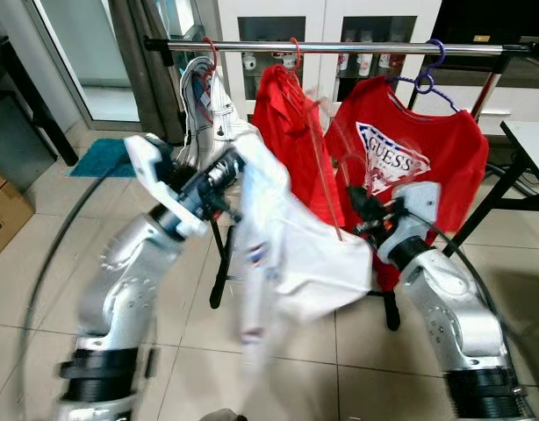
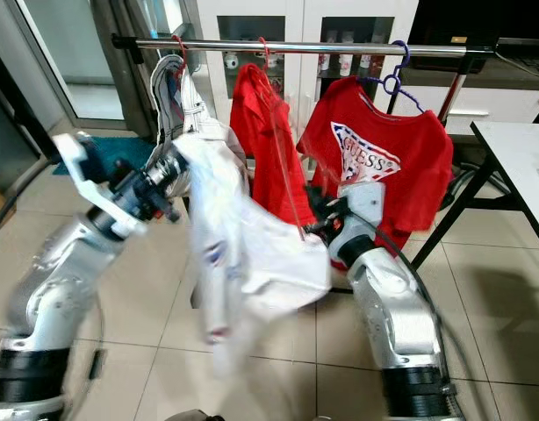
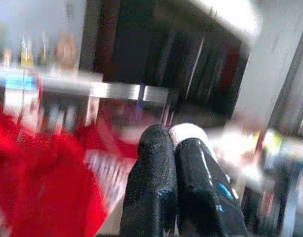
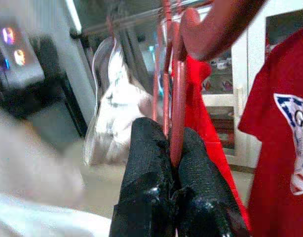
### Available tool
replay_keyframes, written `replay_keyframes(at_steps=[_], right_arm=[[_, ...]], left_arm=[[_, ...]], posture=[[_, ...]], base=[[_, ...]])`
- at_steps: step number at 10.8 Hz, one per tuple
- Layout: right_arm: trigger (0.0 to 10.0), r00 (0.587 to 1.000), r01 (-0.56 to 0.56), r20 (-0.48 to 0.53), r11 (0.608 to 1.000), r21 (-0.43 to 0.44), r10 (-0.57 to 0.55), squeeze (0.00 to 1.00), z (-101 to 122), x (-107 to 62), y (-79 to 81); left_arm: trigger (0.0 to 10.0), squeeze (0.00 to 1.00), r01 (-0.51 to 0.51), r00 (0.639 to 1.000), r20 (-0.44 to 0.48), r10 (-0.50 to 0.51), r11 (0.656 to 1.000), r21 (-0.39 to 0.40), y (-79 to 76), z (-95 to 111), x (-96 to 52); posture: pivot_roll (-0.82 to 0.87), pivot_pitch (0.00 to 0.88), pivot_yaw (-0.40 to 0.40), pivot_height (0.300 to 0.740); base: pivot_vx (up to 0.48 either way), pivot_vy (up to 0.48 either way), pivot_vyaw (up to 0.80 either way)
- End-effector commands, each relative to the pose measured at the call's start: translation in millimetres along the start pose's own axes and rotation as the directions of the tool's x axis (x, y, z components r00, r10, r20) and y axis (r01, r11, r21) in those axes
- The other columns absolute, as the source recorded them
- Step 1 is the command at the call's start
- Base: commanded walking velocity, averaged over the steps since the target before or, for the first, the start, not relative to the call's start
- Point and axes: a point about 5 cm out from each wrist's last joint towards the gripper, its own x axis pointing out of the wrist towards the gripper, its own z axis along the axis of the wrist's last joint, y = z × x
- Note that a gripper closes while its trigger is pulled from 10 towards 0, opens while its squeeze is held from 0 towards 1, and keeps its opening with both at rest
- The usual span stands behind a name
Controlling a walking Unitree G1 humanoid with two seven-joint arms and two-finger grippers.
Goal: Hang hanger
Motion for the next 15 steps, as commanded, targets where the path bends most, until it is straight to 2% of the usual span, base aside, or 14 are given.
replay_keyframes(at_steps=[1, 2, 3, 4, 5, 6, 7, 8, 9, 10, 11, 12, 14, 15], right_arm=[[0.0, 0.997, 0.012, 0.080, 0.997, 0.076, -0.018, 0.00, 15, 2.8, -2.5], [0.0, 0.983, -0.009, 0.179, 0.973, 0.232, -0.034, 0.00, 27, 5.5, 0.2], [0.0, 0.956, -0.045, 0.284, 0.913, 0.405, -0.079, 0.00, 41, 7.3, 0.7], [0.0, 0.939, -0.078, 0.329, 0.870, 0.487, -0.101, 0.00, 47, 7.6, 0.7], [0.0, 0.938, -0.086, 0.331, 0.860, 0.503, -0.100, 0.00, 47, 8.5, 0.8], [0.0, 0.969, -0.028, 0.236, 0.921, 0.388, -0.070, 0.00, 36, 8.3, 0.6], [0.0, 0.984, 0.019, 0.165, 0.950, 0.313, -0.074, 0.00, 28, 6.9, -0.4], [4.3, 0.993, 0.109, 0.026, 0.971, 0.211, -0.117, 0.00, 10, -0.6, -3.0], [10.0, 0.987, 0.116, -0.126, 0.988, 0.107, -0.102, 0.00, -15, -15.8, 1.5], [10.0, 0.975, 0.115, -0.198, 0.992, 0.055, -0.102, 0.00, -33, -29.7, 6.5], [10.0, 0.969, 0.127, -0.216, 0.991, 0.036, -0.117, 0.00, -43, -38.2, 9.5], [10.0, 0.960, 0.166, -0.233, 0.986, 0.029, -0.155, 0.00, -51, -47.4, 10.9], [10.0, 0.941, 0.233, -0.236, 0.970, -0.067, -0.242, 0.00, -56, -56.7, 8.9], [10.0, 0.945, 0.214, -0.234, 0.973, -0.089, -0.230, 0.00, -56, -58.1, 11.4]], left_arm=[[0.0, 0.00, 0.007, 0.981, -0.195, -0.005, 1.000, 0.011, -3.0, -30, -5.3], [0.0, 0.00, -0.021, 0.952, -0.304, 0.023, 1.000, 0.009, -4.2, -51, -9.2], [0.0, 0.00, -0.026, 0.928, -0.371, 0.025, 1.000, 0.004, -7.1, -65, -9.8], [0.0, 0.00, -0.009, 0.919, -0.394, 0.007, 1.000, -0.002, -10.7, -70, -9.1], [0.0, 0.00, 0.040, 0.925, -0.378, -0.046, 0.999, -0.022, -19.4, -70, -4.9], [0.0, 0.00, 0.013, 0.931, -0.366, -0.020, 1.000, -0.020, -17.2, -67, -6.0], [0.0, 0.00, -0.027, 0.932, -0.362, 0.019, 0.999, -0.017, -13.1, -67, -9.5], [0.0, 0.00, -0.140, 0.928, -0.349, 0.131, 0.990, -0.002, -3.5, -68, -21.8], [10.0, 0.00, -0.397, 0.870, -0.299, 0.391, 0.917, 0.044, 15.8, -72, -41.7], [10.0, 0.00, -0.542, 0.792, -0.305, 0.529, 0.839, 0.047, 22.6, -81, -58.5], [10.0, 0.00, -0.591, 0.743, -0.332, 0.582, 0.802, 0.084, 20.3, -89, -67.0], [10.0, 0.00, -0.613, 0.692, -0.352, 0.630, 0.770, 0.174, 12.5, -99, -74.7], [10.0, 0.00, -0.649, 0.683, -0.292, 0.670, 0.739, 0.179, -2.5, -109, -83.6], [10.0, 0.00, -0.657, 0.676, -0.279, 0.682, 0.729, 0.191, -5.3, -109, -84.3]], posture=[[-0.05, 0.000, 0.081, 0.740], [-0.05, 0.000, 0.082, 0.740], [-0.05, 0.000, 0.084, 0.740], [-0.05, 0.000, 0.085, 0.740], [-0.05, 0.000, 0.090, 0.740], [-0.05, 0.000, 0.094, 0.740], [-0.05, 0.000, 0.097, 0.740], [-0.05, 0.000, 0.095, 0.740], [-0.05, 0.000, 0.088, 0.740], [-0.05, 0.000, 0.078, 0.740], [-0.05, 0.000, 0.066, 0.740], [-0.05, 0.000, 0.056, 0.740], [-0.04, 0.000, 0.047, 0.740], [-0.04, 0.000, 0.044, 0.740]], base=[[0.000, 0.000, 0.00], [0.000, 0.000, 0.00], [0.000, 0.000, 0.00], [0.000, 0.000, 0.00], [0.000, 0.000, 0.00], [0.000, 0.000, 0.00], [0.000, 0.000, 0.00], [0.000, 0.000, 0.00], [0.000, 0.000, 0.00], [0.000, 0.000, 0.00], [0.000, 0.000, -0.65], [0.000, 0.000, -0.80], [0.000, 0.000, -0.80], [0.000, 0.000, -0.80]])
